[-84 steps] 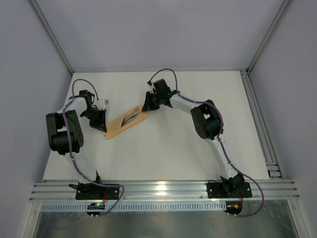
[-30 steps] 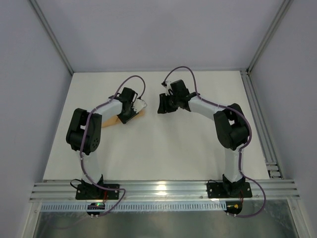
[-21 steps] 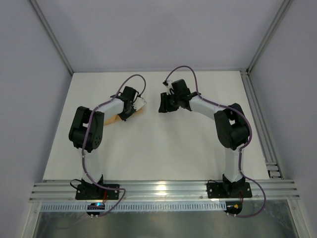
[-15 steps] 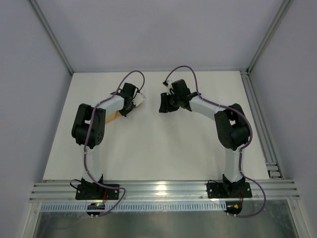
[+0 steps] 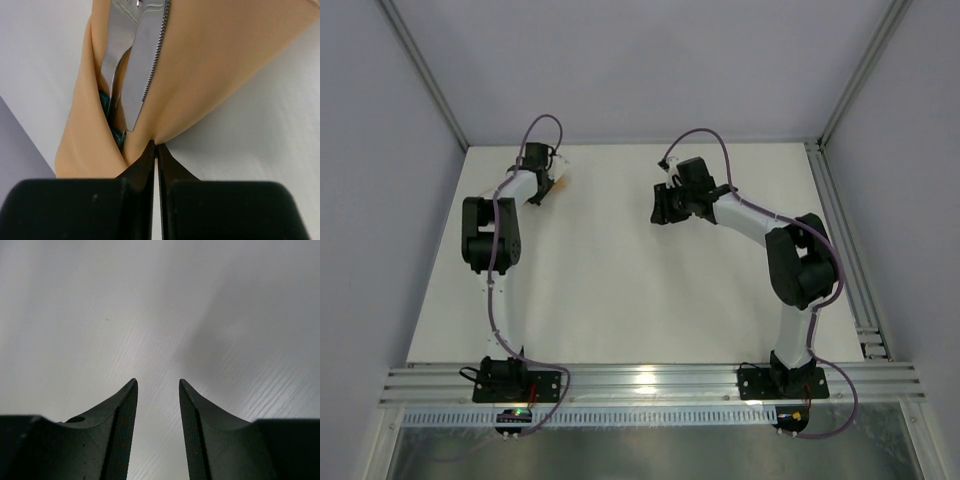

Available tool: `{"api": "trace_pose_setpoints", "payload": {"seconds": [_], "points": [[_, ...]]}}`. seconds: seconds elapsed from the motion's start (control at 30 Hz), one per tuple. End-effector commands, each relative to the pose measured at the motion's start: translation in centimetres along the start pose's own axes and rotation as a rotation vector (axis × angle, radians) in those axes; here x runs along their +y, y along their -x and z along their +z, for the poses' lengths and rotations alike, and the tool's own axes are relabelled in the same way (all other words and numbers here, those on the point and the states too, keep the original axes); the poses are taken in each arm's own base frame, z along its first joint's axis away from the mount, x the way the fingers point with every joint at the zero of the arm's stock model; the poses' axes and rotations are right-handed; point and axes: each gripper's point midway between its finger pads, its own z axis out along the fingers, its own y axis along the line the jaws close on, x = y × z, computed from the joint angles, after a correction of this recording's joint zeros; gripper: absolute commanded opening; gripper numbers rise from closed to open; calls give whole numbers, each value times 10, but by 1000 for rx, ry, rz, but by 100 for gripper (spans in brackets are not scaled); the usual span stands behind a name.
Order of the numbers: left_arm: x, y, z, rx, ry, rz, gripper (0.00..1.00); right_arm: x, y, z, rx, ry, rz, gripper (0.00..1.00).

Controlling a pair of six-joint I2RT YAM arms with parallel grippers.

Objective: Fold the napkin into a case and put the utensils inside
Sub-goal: Place the smaller-rectangle-folded-napkin at the corner of the board, then reset both arms

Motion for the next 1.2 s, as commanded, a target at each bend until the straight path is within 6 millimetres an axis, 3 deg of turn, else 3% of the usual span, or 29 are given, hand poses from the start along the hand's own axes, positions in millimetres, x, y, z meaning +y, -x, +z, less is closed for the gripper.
{"api": "trace_pose_setpoints", "payload": {"seconds": [0.0,0.07,0.1,0.27,0.43,0.5,0.53,0.57,0.63,0.67,0.73,0.77,0.8,0.83,0.87,0.9,0.93,0.97,1.0,1.07,1.13,1.17], "points": [[14,-22,29,64,-26,-44,0,-1,12,-19,-38,-21,-28,43],[28,-11,31,35,-13,-66,0,-2,11,-20,-38,-29,-31,43],[35,-20,39,39,-20,-88,1,-4,10,-21,-33,-35,-31,43],[43,2,46,-19,-24,-95,1,-9,6,-24,-20,-63,-36,43],[53,7,53,-26,-12,-93,2,-9,6,-29,-22,-70,-41,43],[45,4,50,-26,-44,-89,11,-9,8,-32,-28,-75,-47,44],[44,6,47,-44,-48,-90,24,-10,10,-33,-32,-77,-50,43],[53,13,31,-78,-29,-96,29,-11,14,-36,-42,-78,-49,43],[48,12,20,-91,-51,-96,39,-9,19,-39,-56,-75,-49,44],[58,19,-1,-119,-36,-111,42,-9,25,-43,-66,-77,-49,44],[54,22,-21,-132,-52,-112,49,-9,33,-48,-82,-80,-59,44],[62,34,-51,-182,-40,-117,50,-8,37,-51,-83,-81,-64,44],[62,35,-66,-194,-50,-133,51,-8,41,-54,-88,-83,-76,45],[58,33,-79,-197,-71,-143,62,-9,42,-58,-82,-90,-77,45],[31,36,-99,-195,-161,-124,66,-8,48,-62,-90,-93,-81,45],[31,39,-131,-227,-181,-150,82,-13,50,-67,-93,-105,-80,45],[24,33,-146,-222,-211,-160,93,-15,54,-75,-101,-114,-74,45],[3,21,-153,-194,-272,-161,99,-19,54,-79,-104,-125,-62,45],[-2,7,-178,-179,-293,-179,99,-31,57,-87,-117,-145,-29,46],[-16,-16,-194,-139,-320,-195,99,-46,54,-102,-133,-182,19,47],[-36,-53,-213,-91,-336,-189,99,-68,51,-118,-153,-236,75,48],[-43,-65,-219,-82,-338,-188,99,-77,41,-129,-159,-281,90,48]]}}
